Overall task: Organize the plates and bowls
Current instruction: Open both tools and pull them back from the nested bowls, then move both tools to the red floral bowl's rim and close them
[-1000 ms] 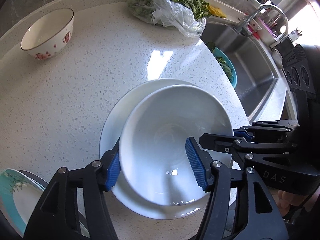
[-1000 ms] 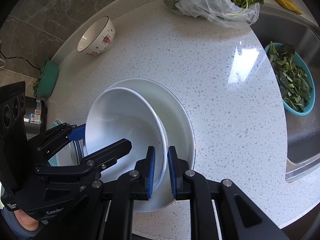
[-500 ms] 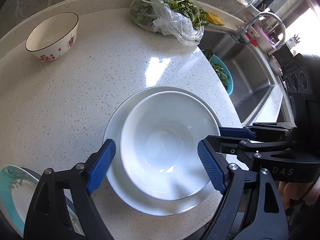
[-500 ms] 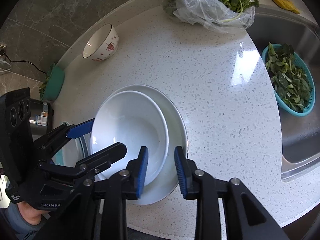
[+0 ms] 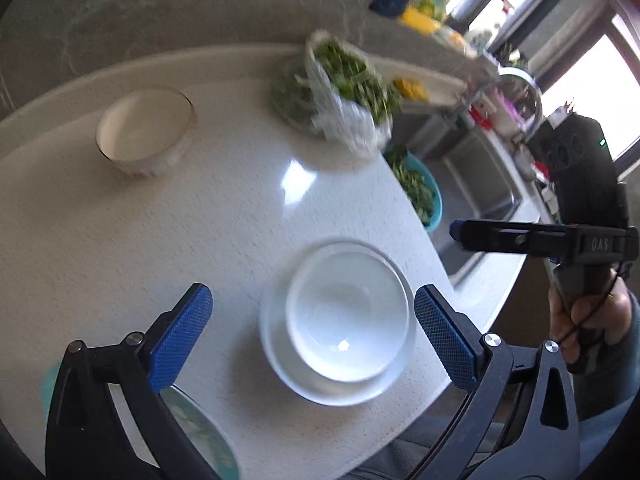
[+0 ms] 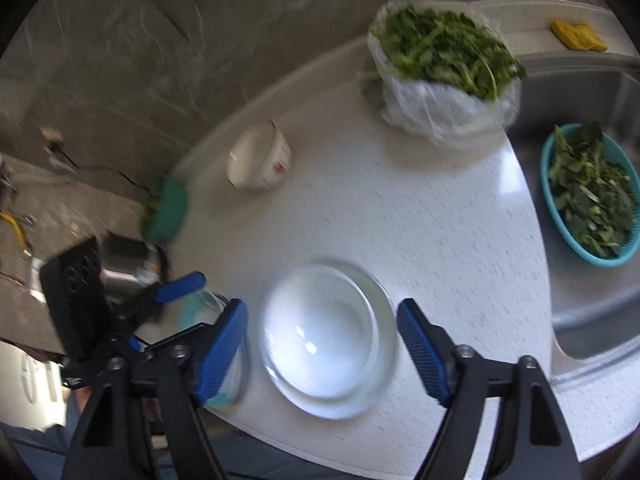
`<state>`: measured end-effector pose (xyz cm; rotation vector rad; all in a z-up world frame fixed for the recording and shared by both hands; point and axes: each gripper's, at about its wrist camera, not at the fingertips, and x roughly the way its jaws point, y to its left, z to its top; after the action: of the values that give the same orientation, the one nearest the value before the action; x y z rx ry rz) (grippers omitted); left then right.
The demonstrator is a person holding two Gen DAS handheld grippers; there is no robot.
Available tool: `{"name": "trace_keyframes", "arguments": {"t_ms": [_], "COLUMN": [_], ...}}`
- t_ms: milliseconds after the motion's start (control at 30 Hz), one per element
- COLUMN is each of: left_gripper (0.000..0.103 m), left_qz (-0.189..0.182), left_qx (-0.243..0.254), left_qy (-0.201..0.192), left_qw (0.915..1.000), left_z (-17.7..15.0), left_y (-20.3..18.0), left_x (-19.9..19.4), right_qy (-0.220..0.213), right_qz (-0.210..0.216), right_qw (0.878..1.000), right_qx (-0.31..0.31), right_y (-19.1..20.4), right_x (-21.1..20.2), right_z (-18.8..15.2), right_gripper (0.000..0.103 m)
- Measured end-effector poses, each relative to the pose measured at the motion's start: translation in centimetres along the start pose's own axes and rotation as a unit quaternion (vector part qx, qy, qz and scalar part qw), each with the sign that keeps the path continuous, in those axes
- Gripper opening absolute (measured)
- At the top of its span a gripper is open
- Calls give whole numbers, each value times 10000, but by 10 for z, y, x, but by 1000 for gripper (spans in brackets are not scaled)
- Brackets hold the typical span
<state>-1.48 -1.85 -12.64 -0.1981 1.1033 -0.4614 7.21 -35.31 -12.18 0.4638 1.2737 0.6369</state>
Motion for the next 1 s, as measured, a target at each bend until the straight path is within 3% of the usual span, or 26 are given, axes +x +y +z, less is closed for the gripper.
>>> {"name": "trace_keyframes", "arguments": {"t_ms": [133,200,300,400,600,733,1000], "left_gripper": [103,103,103,103,103,103,103], "left_qz": [559,726,818,702,550,605,619], "left_qx": [32,-144,-405,-729,-804,-771,-761], "left_qy": [-585,-753,-750,-519,-88,-71,114], "left_qw": [9967,9944,9930,9935,9952,9952,9951], "left_z": [33,52,77,96,107,112,111], "left_y": [54,89,137,179,221,239,254], "left_x": [-35,-44,-39,-14,43,66,93], "right_qy": [-199,-293,-349,-117,464,711,1012], "right_qz": [920,1060,1172,1394,1165,1047,1011], "right_qw": [9955,9939,9924,9901,9921,9918,9894], "right_qx": [111,99,-114,-124,-40,195,241], "right_y": [8,14,29,39,44,34,29], "right_x": [-3,2,19,53,143,185,224], "right_z": [41,62,94,125,161,170,173], "right_gripper": [86,90,93,97,97,95,95]}}
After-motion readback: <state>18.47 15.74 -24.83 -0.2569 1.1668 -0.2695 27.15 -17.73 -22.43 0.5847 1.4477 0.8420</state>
